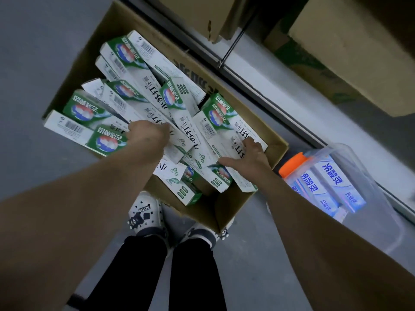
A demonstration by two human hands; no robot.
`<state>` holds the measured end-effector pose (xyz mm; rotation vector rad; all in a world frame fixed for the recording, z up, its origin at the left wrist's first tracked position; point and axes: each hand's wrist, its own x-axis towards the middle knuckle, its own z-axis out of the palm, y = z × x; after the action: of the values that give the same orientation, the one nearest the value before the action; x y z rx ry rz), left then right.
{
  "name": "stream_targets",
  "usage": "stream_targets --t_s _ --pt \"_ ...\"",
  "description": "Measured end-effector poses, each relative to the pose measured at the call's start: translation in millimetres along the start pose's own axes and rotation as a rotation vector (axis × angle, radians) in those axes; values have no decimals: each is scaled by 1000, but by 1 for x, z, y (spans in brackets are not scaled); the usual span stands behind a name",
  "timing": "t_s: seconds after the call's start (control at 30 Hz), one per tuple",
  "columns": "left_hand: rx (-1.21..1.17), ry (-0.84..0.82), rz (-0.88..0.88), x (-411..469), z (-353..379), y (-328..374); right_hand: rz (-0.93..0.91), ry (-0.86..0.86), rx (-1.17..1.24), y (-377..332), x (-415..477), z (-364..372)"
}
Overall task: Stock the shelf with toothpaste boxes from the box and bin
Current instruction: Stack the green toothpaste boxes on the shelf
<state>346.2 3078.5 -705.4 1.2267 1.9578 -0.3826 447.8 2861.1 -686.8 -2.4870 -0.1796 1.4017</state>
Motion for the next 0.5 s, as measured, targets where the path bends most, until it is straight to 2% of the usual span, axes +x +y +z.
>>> stream_targets --t_s 0.1,0.2,0.33,0.5 --pt "-199 -136 -39 -23 -10 2 11 23 57 -13 -23 -6" --pt "-291 -232 -42 -59 -29 1 40 50 105 -28 -53 -19" --pt "-281 -320 9 -107 -71 -1 12 124 133 -49 -105 -47" --pt "-235 -412 162 -173 -140 -1 -43 116 163 -76 -180 -91"
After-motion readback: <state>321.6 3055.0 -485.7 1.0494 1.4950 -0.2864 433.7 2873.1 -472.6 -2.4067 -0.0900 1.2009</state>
